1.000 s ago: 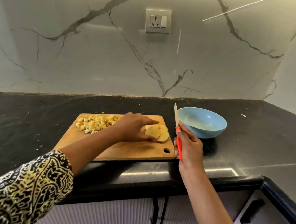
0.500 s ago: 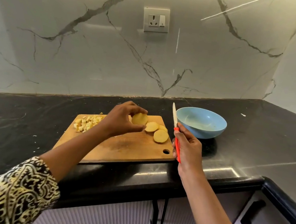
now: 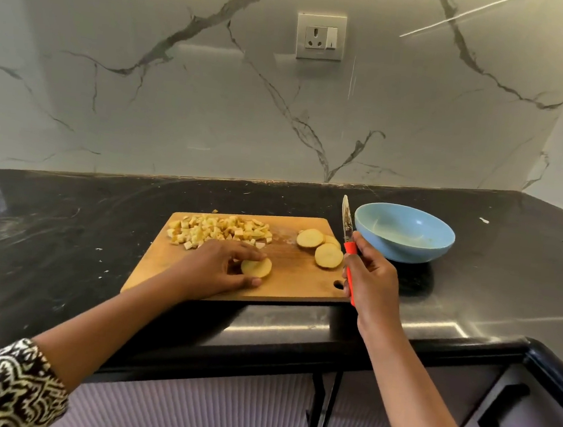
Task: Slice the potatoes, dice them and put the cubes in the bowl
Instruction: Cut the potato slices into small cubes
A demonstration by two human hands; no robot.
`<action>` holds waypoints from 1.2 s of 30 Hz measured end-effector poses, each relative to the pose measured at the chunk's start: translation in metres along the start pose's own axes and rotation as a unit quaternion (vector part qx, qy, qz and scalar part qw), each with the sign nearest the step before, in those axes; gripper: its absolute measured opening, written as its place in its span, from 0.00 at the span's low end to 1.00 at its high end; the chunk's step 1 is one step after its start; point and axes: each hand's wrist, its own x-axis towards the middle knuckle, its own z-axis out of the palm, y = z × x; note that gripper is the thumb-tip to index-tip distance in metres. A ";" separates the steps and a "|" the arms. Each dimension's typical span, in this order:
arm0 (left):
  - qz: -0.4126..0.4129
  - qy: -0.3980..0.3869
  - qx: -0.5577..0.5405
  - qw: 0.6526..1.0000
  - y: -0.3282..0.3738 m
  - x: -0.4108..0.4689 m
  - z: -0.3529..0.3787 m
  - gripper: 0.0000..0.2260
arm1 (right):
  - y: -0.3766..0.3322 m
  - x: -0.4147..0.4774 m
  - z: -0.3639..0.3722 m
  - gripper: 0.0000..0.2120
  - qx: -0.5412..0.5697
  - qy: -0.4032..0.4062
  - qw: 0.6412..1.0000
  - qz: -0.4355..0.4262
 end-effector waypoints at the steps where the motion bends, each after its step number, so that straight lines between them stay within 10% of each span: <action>1: 0.010 -0.005 0.021 1.000 0.001 0.004 0.001 0.22 | 0.000 0.000 0.000 0.20 -0.012 -0.002 1.000 -0.002; 7: 0.022 0.021 0.040 0.999 0.001 0.018 0.000 0.21 | -0.001 -0.004 0.004 0.19 -0.146 -0.011 0.988 -0.046; 16: 0.041 0.058 0.011 0.997 -0.001 0.004 0.005 0.18 | -0.028 -0.029 0.009 0.19 -0.532 -0.179 0.810 -0.173; 36: 0.040 0.082 0.094 0.991 0.002 0.018 0.016 0.17 | -0.054 -0.020 0.045 0.14 -0.680 -0.214 0.671 -0.202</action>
